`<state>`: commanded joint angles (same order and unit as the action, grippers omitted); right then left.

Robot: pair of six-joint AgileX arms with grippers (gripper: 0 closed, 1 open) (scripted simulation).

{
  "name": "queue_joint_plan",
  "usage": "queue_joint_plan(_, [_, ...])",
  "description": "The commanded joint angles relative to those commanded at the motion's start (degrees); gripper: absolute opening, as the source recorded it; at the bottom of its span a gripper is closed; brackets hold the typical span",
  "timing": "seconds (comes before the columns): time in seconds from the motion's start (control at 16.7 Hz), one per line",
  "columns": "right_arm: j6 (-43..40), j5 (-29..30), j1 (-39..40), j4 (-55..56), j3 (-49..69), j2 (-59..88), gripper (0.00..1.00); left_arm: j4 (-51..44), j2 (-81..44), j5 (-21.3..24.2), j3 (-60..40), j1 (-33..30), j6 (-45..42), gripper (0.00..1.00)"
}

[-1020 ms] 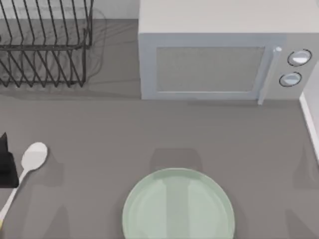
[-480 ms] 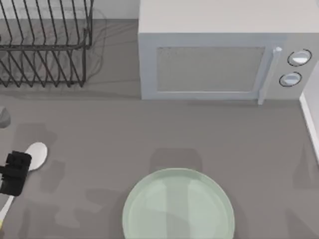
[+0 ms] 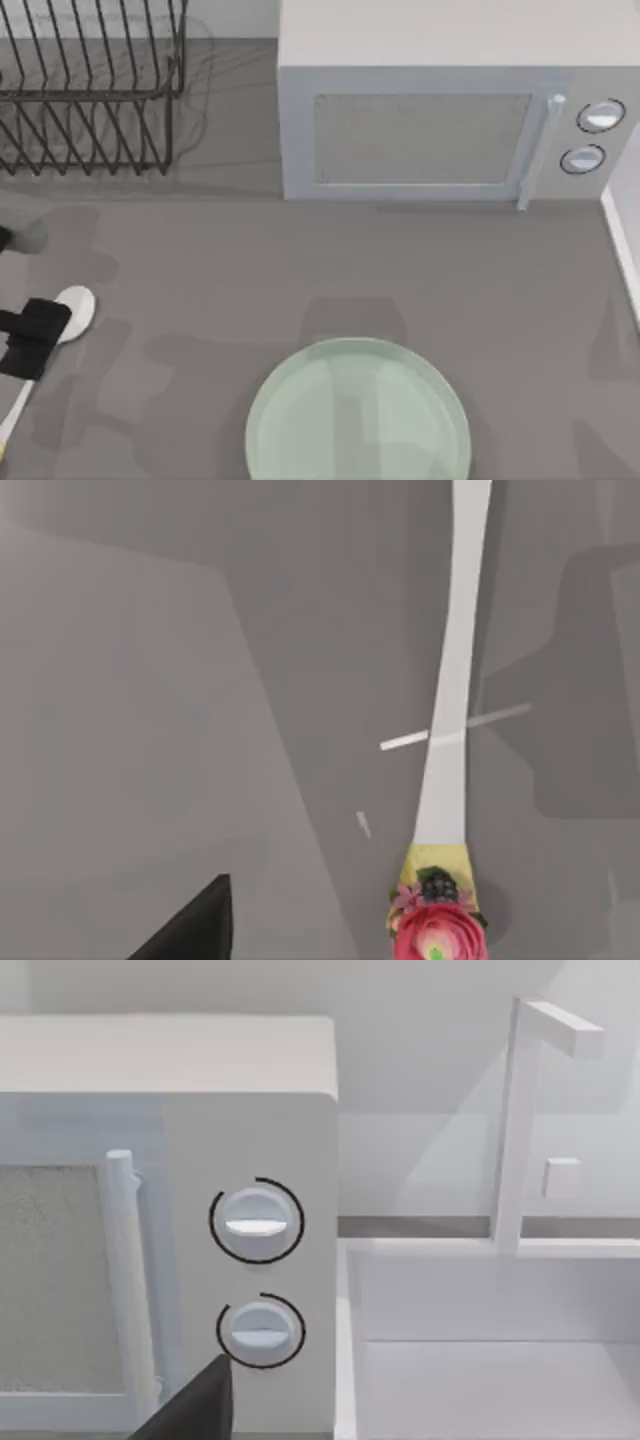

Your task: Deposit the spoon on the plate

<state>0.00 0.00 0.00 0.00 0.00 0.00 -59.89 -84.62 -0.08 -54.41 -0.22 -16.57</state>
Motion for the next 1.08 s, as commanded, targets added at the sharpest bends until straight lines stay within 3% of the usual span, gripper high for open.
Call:
queue_joint_plan(0.48, [0.0,0.0,0.0,0.0,0.0,0.0,1.00,2.2,-1.1,0.0,1.4,0.0,0.0,1.00])
queue_joint_plan(0.9, [0.0,0.0,0.0,0.0,0.0,0.0,1.00,21.9,-10.1,0.0,11.4,0.2,-0.4,1.00])
queue_joint_plan(1.08, [0.0,0.0,0.0,0.0,0.0,0.0,1.00,25.8,-12.3,0.0,13.7,0.2,-0.5,1.00])
